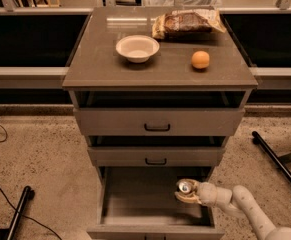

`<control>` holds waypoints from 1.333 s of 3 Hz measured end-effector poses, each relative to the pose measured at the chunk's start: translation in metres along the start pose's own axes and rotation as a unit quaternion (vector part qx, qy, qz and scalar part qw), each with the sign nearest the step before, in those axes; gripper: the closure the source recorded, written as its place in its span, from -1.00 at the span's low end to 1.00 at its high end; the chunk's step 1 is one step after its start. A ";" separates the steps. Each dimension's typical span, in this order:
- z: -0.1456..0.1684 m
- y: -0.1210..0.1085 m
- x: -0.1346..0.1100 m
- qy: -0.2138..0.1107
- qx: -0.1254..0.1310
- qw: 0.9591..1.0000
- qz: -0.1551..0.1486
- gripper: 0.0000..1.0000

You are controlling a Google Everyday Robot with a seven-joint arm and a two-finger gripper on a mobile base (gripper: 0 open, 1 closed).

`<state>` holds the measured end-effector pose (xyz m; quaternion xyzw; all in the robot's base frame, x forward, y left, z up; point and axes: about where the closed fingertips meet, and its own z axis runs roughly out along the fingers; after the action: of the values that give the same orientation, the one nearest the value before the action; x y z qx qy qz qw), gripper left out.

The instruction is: Place redbull can into bottom drawer

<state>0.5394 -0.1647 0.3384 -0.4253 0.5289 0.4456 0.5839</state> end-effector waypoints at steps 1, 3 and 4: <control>-0.010 -0.005 0.037 0.010 -0.018 1.000 -0.012 0.96; -0.017 -0.010 0.067 0.037 -0.004 0.999 -0.021 0.04; -0.015 -0.015 0.071 0.044 0.006 0.999 -0.021 -0.42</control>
Offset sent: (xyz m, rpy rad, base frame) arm 0.0108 -0.0205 -0.0745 -0.0764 -0.0473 0.0653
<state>0.5538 -0.1781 0.2667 -0.4520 0.5477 0.4112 0.5715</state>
